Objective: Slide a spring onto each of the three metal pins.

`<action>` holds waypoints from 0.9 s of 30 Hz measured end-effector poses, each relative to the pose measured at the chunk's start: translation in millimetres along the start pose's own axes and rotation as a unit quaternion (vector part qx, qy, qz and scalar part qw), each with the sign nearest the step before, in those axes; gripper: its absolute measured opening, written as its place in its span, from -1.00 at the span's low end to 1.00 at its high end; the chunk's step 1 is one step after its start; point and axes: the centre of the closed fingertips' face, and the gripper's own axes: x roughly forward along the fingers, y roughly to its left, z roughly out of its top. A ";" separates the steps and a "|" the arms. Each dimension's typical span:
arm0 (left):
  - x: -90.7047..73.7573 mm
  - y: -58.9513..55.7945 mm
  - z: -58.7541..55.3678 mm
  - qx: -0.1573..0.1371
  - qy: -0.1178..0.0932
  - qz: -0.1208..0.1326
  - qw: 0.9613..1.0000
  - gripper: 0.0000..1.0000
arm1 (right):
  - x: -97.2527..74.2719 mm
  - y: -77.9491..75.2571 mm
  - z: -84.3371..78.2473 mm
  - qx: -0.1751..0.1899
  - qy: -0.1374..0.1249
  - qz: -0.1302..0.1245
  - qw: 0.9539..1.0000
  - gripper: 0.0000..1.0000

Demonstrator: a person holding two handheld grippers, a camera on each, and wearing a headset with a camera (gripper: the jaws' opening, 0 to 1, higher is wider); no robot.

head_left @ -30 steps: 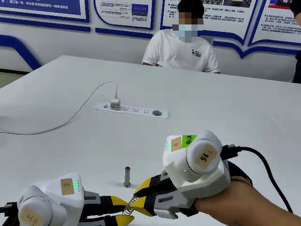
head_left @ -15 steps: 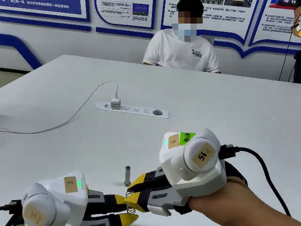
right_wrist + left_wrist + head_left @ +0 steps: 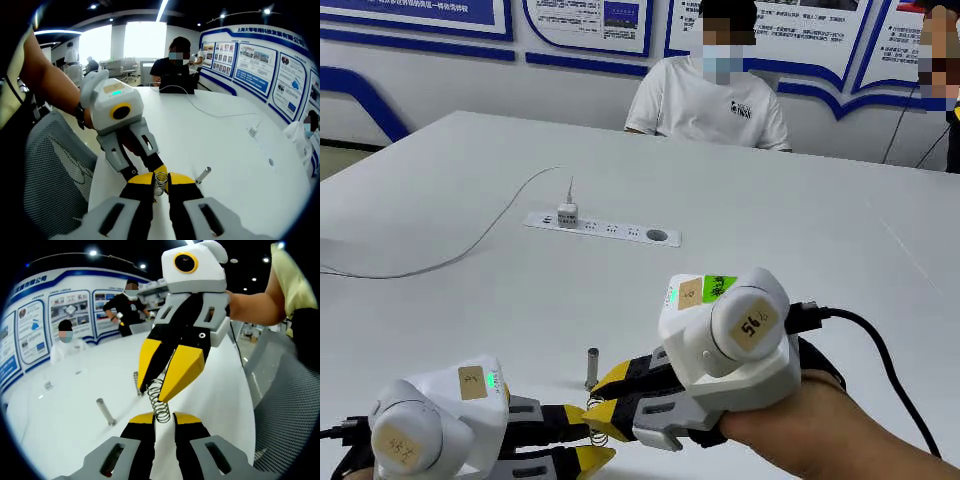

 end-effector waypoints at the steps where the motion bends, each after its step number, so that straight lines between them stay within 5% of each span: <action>1: -0.2 0.8 -0.6 -0.002 0.001 0.001 1.000 -0.67 | -0.2 -1.3 0.2 0.000 -0.001 -0.002 1.000 -0.77; 27: -12.9 27.2 -9.0 -0.045 -0.001 0.046 0.998 -0.29 | -8.3 -35.1 22.5 0.002 -0.039 -0.053 0.998 -0.76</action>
